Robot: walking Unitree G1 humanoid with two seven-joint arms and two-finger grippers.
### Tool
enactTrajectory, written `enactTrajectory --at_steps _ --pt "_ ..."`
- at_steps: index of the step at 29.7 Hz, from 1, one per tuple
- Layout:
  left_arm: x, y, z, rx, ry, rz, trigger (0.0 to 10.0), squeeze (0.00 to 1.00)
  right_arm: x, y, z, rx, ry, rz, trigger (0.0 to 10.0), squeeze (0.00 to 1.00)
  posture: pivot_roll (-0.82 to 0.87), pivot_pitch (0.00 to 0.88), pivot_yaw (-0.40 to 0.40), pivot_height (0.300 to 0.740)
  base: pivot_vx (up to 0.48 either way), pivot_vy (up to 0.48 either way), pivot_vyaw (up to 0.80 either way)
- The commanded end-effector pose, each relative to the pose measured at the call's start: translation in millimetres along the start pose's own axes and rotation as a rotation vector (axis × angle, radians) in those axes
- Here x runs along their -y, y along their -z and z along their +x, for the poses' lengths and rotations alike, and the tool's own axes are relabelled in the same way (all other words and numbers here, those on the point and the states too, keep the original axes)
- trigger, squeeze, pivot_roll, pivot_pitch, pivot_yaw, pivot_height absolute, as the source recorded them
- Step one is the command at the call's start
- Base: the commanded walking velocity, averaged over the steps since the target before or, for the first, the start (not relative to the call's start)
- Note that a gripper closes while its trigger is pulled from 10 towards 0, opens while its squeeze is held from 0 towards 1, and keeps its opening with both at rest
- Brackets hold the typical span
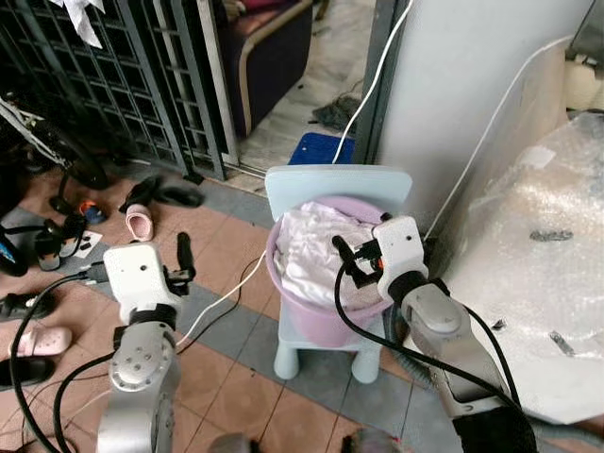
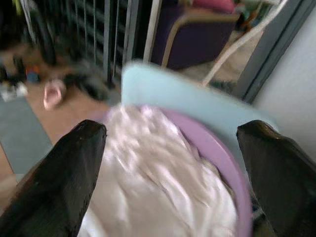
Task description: Clothes washing
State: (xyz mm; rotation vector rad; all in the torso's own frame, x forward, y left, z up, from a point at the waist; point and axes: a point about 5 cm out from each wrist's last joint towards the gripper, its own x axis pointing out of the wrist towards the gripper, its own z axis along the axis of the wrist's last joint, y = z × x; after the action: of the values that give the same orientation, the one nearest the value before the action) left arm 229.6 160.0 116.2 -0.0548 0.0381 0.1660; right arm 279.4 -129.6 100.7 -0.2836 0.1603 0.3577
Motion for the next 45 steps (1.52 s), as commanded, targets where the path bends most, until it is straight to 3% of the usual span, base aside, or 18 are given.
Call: enactTrajectory --at_steps 1,6,8,19,25,27,31,37,41,42,45 --pt "-2.3 -2.7 0.2 0.013 -0.007 0.018 10.0 0.00 -5.2 2.3 4.8 -0.038 -0.036 -0.041 10.0 0.00 0.03 0.049 0.031 0.740 0.322 0.000 0.00" --pt "-4.1 -4.1 1.8 0.011 -0.021 0.019 10.0 0.00 -10.1 4.6 13.4 -0.069 -0.086 -0.090 10.0 0.00 0.05 0.048 0.022 0.740 0.348 0.000 0.00" --pt "-4.0 -4.7 -0.2 0.015 -0.023 0.014 10.0 0.00 -12.3 8.6 18.4 -0.101 -0.116 -0.149 10.0 0.00 0.05 0.052 0.017 0.740 0.339 0.000 0.00" --pt "-4.7 -1.1 -9.0 -0.019 -0.041 0.027 10.0 0.00 -11.9 33.1 31.7 -0.287 -0.175 -0.101 10.0 0.00 0.09 0.079 -0.007 0.740 0.227 0.000 0.00" --pt "-16.3 5.6 -28.8 -0.077 -0.100 0.047 10.0 0.00 -15.9 31.9 49.5 -0.323 -0.245 -0.099 10.0 0.00 0.14 0.125 -0.029 0.740 0.000 0.000 0.00" --pt "-26.7 11.5 -43.8 -0.137 -0.141 0.077 10.0 0.00 -16.0 35.6 57.4 -0.393 -0.218 0.046 10.0 0.00 0.17 0.155 -0.044 0.740 0.000 0.000 0.00" --pt "-38.3 21.8 -59.0 -0.223 -0.170 0.133 10.0 0.00 -18.5 42.9 63.0 -0.475 -0.178 0.173 10.0 0.00 0.19 0.175 -0.053 0.740 0.000 0.000 0.00" --pt "-59.8 34.5 -84.6 -0.334 -0.183 0.232 10.0 0.00 -35.9 44.3 68.8 -0.499 -0.198 0.215 10.0 0.00 0.24 0.203 -0.060 0.740 0.000 0.000 0.00" --pt "-74.6 37.6 -101.8 -0.373 -0.156 0.303 10.0 0.00 -62.5 40.9 74.5 -0.513 -0.220 0.272 10.0 0.00 0.28 0.222 -0.055 0.740 0.000 0.000 0.00" --pt "-74.6 37.6 -101.8 -0.373 -0.156 0.303 10.0 0.00 -62.5 40.9 74.5 -0.513 -0.220 0.272 10.0 0.00 0.28 0.222 -0.055 0.740 0.000 0.000 0.00" --pt "-78.8 32.3 -105.5 -0.386 -0.153 0.333 10.0 0.00 -84.4 43.6 73.9 -0.545 -0.180 0.348 10.0 0.00 0.30 0.233 -0.048 0.740 0.000 0.000 0.00"
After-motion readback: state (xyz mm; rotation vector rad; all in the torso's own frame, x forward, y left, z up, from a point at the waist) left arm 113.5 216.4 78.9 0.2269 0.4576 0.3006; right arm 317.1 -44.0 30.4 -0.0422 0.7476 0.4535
